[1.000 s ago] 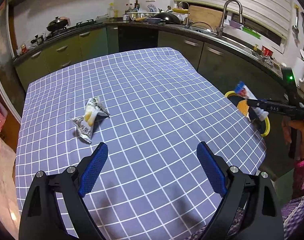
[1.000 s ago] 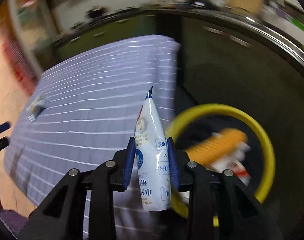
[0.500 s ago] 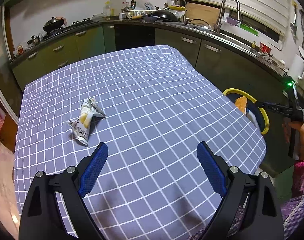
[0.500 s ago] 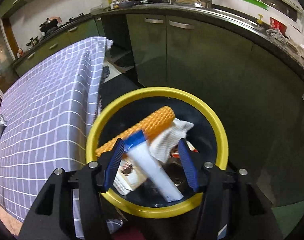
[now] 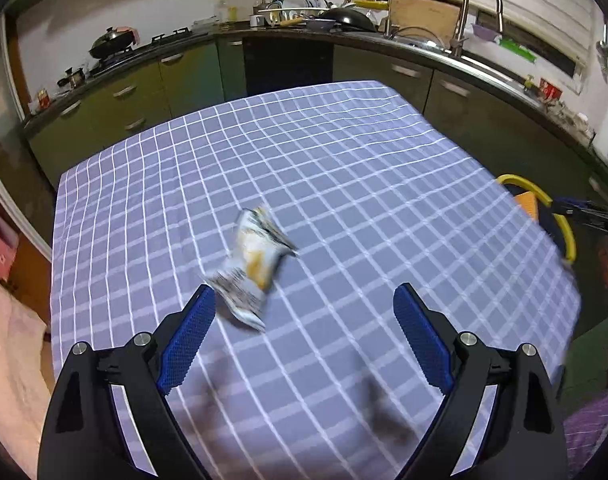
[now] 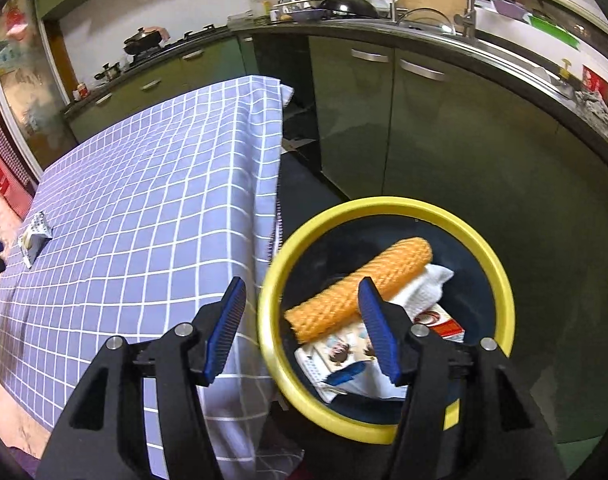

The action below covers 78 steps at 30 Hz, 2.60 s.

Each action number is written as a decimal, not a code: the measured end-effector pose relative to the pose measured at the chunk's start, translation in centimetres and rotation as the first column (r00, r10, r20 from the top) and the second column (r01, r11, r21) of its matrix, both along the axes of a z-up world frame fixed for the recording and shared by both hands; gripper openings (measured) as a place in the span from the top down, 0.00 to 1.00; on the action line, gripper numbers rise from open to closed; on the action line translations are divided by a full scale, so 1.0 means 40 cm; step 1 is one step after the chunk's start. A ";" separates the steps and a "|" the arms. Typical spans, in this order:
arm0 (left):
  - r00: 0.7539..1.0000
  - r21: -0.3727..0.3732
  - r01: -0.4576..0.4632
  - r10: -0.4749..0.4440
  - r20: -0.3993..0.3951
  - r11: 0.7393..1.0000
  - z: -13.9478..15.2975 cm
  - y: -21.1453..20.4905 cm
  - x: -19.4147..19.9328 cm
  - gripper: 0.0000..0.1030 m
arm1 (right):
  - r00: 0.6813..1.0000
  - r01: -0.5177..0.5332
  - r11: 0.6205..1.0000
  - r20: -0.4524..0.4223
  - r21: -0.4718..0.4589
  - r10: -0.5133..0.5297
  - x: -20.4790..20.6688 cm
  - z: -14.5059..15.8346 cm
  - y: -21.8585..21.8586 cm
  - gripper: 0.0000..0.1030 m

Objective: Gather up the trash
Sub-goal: 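Grasp the crumpled snack wrapper with the left tool, then carry the snack wrapper over the bin and open the left tool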

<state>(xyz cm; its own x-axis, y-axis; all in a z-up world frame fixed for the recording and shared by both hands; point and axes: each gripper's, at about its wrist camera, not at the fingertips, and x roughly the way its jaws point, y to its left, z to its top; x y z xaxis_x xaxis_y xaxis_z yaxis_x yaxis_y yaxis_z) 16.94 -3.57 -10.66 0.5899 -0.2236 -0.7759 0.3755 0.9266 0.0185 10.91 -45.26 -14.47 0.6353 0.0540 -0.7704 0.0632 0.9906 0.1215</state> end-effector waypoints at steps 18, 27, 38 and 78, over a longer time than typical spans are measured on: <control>0.995 0.155 0.101 -0.097 -0.033 0.983 -0.097 -0.010 0.176 0.26 | 0.999 -0.032 0.999 -0.026 0.021 0.033 0.039 -0.005 0.047 0.46; 0.992 0.175 0.116 -0.107 -0.064 0.978 -0.112 -0.005 0.174 0.58 | 0.999 -0.040 0.998 -0.024 0.040 0.041 0.037 -0.004 0.046 0.46; 0.980 0.158 0.193 -0.197 0.010 0.969 -0.012 -0.125 0.064 0.62 | 1.000 -0.014 0.998 0.005 0.067 0.013 0.008 0.004 0.003 0.46; 0.747 0.003 0.662 -0.660 -0.087 0.749 -0.118 -1.167 -0.026 0.36 | 0.952 0.275 0.946 0.090 0.171 -0.293 -0.244 0.033 -0.348 0.46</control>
